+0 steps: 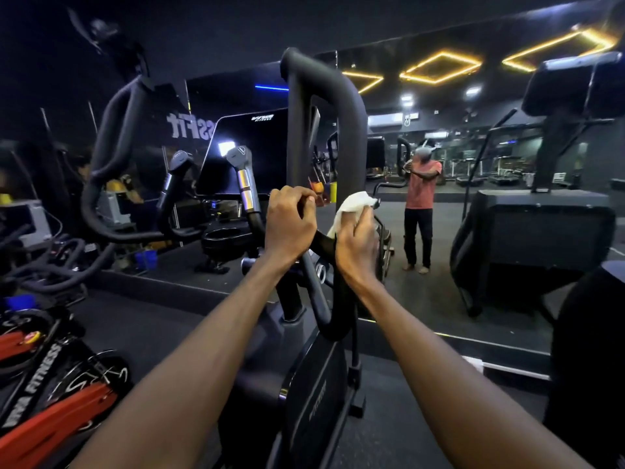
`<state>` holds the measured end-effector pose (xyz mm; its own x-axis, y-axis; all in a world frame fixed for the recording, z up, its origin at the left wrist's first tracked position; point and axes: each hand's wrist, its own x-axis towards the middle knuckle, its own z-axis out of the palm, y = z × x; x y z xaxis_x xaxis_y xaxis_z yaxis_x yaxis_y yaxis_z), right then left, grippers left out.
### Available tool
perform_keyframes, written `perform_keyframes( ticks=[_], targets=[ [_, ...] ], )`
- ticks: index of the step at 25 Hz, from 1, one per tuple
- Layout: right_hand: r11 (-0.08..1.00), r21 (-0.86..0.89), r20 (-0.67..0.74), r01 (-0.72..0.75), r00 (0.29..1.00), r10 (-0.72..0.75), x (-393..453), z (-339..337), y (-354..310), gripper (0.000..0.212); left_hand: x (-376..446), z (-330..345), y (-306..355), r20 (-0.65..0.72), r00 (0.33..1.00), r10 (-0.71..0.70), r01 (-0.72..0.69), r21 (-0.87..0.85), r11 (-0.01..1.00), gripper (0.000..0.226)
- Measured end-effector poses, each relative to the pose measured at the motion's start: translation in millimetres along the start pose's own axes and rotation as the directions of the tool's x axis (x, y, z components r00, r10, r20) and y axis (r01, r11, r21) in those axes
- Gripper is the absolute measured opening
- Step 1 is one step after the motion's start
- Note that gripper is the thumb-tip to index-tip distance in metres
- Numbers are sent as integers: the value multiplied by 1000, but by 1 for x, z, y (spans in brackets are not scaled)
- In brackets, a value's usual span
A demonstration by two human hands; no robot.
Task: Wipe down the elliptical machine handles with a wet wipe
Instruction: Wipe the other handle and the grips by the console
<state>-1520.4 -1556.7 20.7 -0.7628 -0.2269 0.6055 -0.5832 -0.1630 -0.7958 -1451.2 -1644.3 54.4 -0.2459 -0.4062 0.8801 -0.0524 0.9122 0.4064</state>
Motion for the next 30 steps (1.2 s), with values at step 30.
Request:
perform_keyframes(
  ticks=[30],
  targets=[
    [988,-99,7,119,993,-119,73,7,-45,57,107,29,13,-381,918,108,-51,156,986,23]
  ],
)
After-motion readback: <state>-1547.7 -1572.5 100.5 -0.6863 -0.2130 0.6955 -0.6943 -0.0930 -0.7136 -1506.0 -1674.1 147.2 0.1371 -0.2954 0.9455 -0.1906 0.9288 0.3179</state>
